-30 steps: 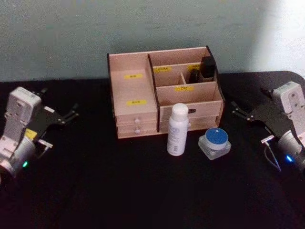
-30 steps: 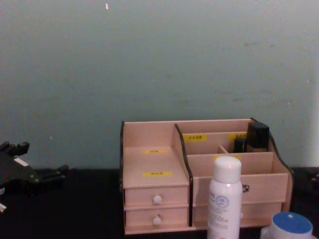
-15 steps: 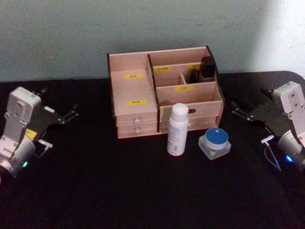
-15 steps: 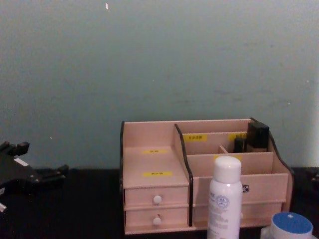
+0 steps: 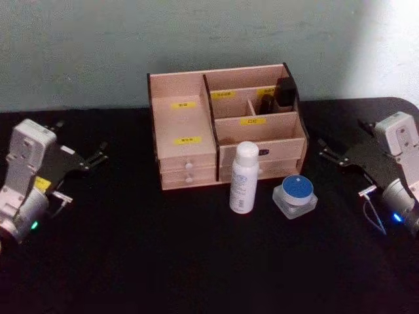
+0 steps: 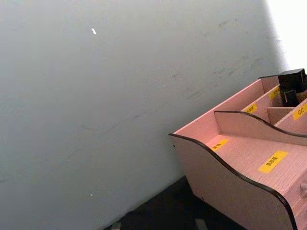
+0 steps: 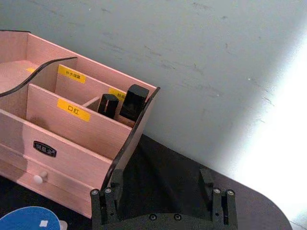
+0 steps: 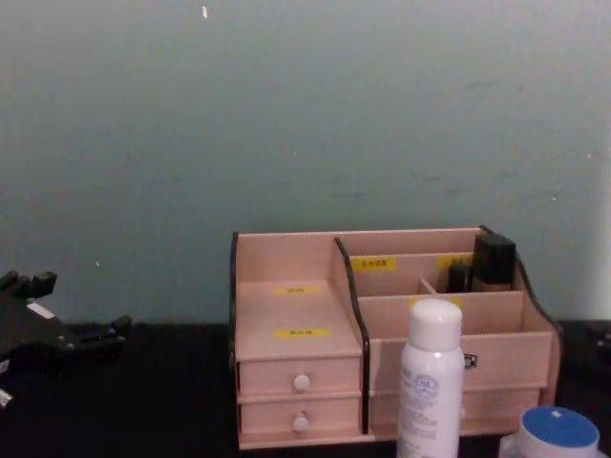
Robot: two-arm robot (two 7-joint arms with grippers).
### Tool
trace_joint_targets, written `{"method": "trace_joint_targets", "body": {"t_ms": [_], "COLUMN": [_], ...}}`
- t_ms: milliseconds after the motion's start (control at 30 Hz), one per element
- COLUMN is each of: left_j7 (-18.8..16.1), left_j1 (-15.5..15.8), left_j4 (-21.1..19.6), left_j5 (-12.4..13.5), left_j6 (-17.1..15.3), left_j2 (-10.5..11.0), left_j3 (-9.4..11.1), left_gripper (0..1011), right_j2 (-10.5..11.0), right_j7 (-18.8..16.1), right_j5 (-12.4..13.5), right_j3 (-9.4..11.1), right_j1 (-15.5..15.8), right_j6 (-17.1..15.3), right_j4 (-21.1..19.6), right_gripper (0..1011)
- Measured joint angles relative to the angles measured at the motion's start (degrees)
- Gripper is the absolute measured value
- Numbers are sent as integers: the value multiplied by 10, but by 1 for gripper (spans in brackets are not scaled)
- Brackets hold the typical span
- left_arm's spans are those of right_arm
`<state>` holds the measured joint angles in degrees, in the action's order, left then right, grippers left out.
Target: Pick up the facial cleanser and watermelon frost from the table and place them into the tiered storage box.
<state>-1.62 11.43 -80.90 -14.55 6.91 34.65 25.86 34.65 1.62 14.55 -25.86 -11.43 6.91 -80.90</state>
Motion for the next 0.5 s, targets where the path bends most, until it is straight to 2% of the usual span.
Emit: {"method": "trace_joint_targets", "body": {"t_ms": [233, 400, 500], "left_j7": [0, 0, 0], "left_j1": [0, 0, 0], "left_j4": [0, 0, 0], "left_j5": [0, 0, 0], "left_j6": [0, 0, 0], "left_j2": [0, 0, 0], "left_j3": [0, 0, 0], "left_gripper": [1001, 1001, 1001], "right_j2": [-1, 0, 6], "right_j7": [-2, -16, -29], "right_j5": [-1, -1, 7], "right_j3": [3, 12, 22], "right_j1": [0, 7, 18], "right_j6": [0, -1, -1], "right_j4": [0, -7, -21], "right_gripper": [1003, 1003, 1003]}}
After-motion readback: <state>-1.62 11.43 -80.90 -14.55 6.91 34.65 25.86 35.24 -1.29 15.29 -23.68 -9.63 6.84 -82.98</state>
